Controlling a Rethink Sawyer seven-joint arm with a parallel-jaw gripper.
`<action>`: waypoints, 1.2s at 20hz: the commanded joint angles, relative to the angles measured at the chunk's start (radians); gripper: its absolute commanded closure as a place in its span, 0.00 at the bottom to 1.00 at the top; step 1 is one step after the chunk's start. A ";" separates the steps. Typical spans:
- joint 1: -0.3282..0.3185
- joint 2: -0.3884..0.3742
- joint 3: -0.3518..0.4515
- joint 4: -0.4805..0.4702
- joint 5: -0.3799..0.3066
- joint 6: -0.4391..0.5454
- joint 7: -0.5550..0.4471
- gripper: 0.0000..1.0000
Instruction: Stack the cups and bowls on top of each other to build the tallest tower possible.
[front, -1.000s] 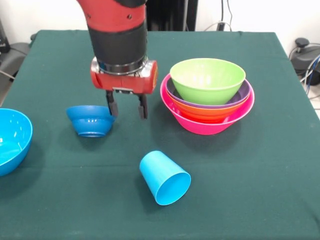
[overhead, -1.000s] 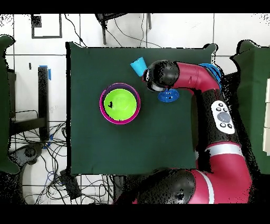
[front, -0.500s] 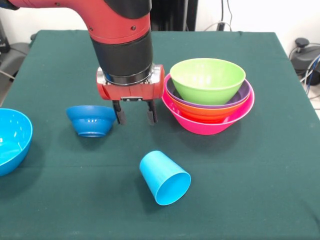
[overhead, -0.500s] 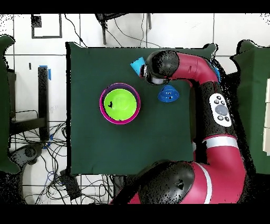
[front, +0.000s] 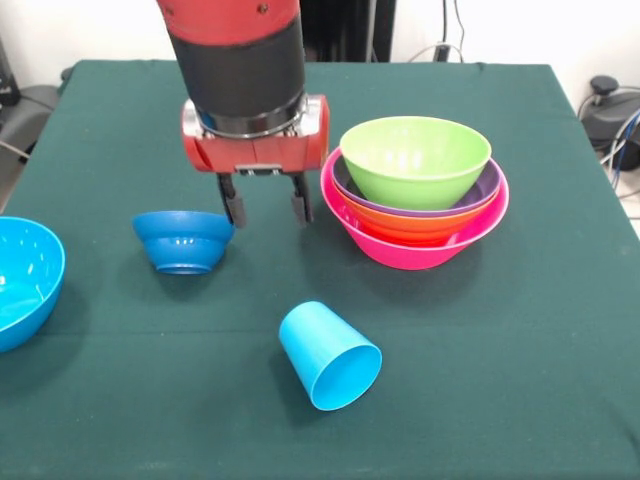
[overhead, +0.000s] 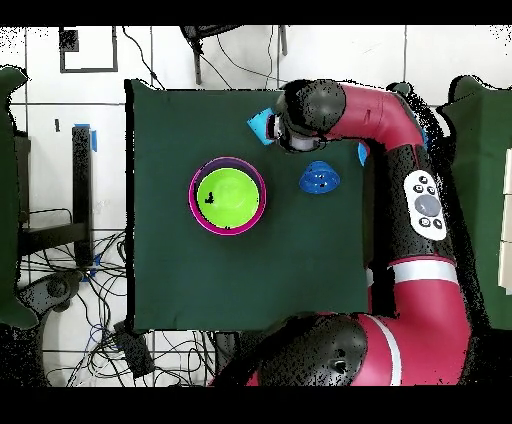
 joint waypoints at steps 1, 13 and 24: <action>0.039 -0.039 0.049 -0.091 -0.083 0.164 -0.304 0.00; -0.006 0.102 0.087 -0.225 -0.153 0.139 -0.465 0.00; -0.016 0.179 0.086 -0.331 -0.161 0.181 -0.569 0.00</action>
